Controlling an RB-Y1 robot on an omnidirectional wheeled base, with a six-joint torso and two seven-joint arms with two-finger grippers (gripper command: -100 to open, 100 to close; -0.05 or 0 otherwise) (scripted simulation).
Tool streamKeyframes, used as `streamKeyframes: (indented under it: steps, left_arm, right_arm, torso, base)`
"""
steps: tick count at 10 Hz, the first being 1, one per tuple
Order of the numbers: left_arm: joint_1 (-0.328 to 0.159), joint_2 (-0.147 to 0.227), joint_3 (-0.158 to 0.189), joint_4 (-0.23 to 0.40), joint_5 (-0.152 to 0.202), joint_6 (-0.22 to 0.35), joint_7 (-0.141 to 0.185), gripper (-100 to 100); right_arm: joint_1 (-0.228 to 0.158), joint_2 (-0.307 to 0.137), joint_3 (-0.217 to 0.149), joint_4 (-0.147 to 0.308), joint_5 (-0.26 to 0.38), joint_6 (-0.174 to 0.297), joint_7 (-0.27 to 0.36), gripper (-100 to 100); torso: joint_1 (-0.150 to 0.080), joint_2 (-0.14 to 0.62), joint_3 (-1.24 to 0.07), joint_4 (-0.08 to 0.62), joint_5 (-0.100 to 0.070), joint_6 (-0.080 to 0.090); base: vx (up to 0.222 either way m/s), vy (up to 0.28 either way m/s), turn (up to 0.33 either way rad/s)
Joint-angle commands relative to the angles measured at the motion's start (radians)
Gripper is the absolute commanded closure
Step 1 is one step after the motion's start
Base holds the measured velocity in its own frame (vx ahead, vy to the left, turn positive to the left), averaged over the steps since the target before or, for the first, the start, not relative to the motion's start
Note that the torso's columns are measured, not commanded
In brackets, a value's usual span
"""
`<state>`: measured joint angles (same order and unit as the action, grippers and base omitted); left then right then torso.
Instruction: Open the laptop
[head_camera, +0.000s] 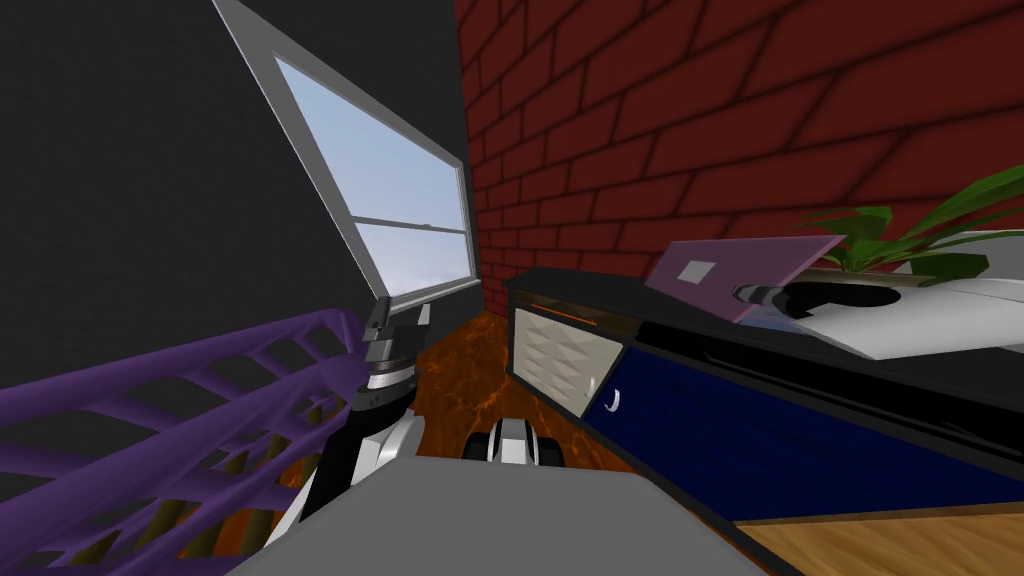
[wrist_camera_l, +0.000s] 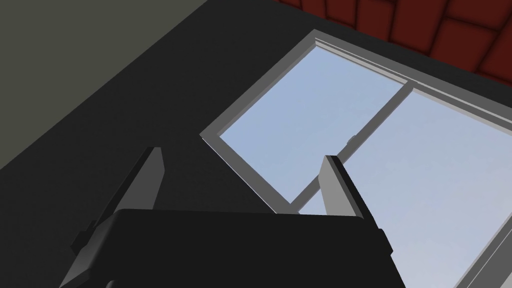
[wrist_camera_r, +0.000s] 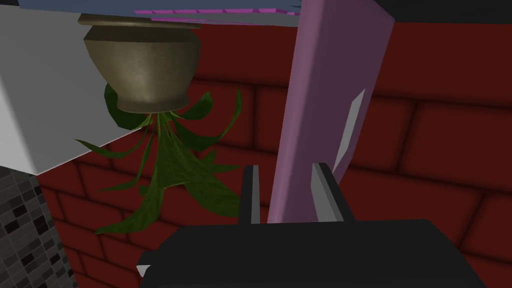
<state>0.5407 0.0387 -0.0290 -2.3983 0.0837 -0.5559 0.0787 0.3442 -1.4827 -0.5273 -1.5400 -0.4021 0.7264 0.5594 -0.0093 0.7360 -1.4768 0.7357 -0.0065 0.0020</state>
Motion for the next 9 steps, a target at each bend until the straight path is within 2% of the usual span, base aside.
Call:
streamKeyframes:
  steps: [1, 5, 7, 9]
  left_arm:
    - [0.000, 0.000, 0.000, 0.000, 0.000, 0.000, 0.000, 0]
    - [0.000, 0.000, 0.000, 0.000, 0.000, 0.000, 0.000, 0]
    - [0.000, 0.000, 0.000, 0.000, 0.000, 0.000, 0.000, 0]
    - [0.000, 0.000, 0.000, 0.000, 0.000, 0.000, 0.000, 0]
  right_arm:
    - [-0.017, 0.010, 0.005, -0.001, -0.070, 0.036, -0.035, 100]
    - [-0.042, 0.017, 0.002, -0.006, -0.180, 0.081, -0.082, 100]
    - [-0.050, 0.007, -0.008, -0.015, -0.171, 0.074, -0.083, 100]
    - [-0.069, 0.034, -0.014, -0.009, -0.229, 0.093, -0.117, 100]
  torso:
    - [-0.001, 0.000, 0.000, -0.001, -0.001, 0.000]
    - [-0.005, 0.000, 0.001, -0.003, -0.007, 0.003]
    - [-0.005, -0.001, 0.001, -0.003, -0.008, 0.003]
    - [-0.003, -0.002, 0.000, -0.003, -0.004, -0.001]
  base:
    - [-0.042, -0.058, 0.033]
    - [-0.034, -0.062, 0.026]
    - [-0.017, -0.024, 0.016]
    - [-0.032, -0.054, 0.053]
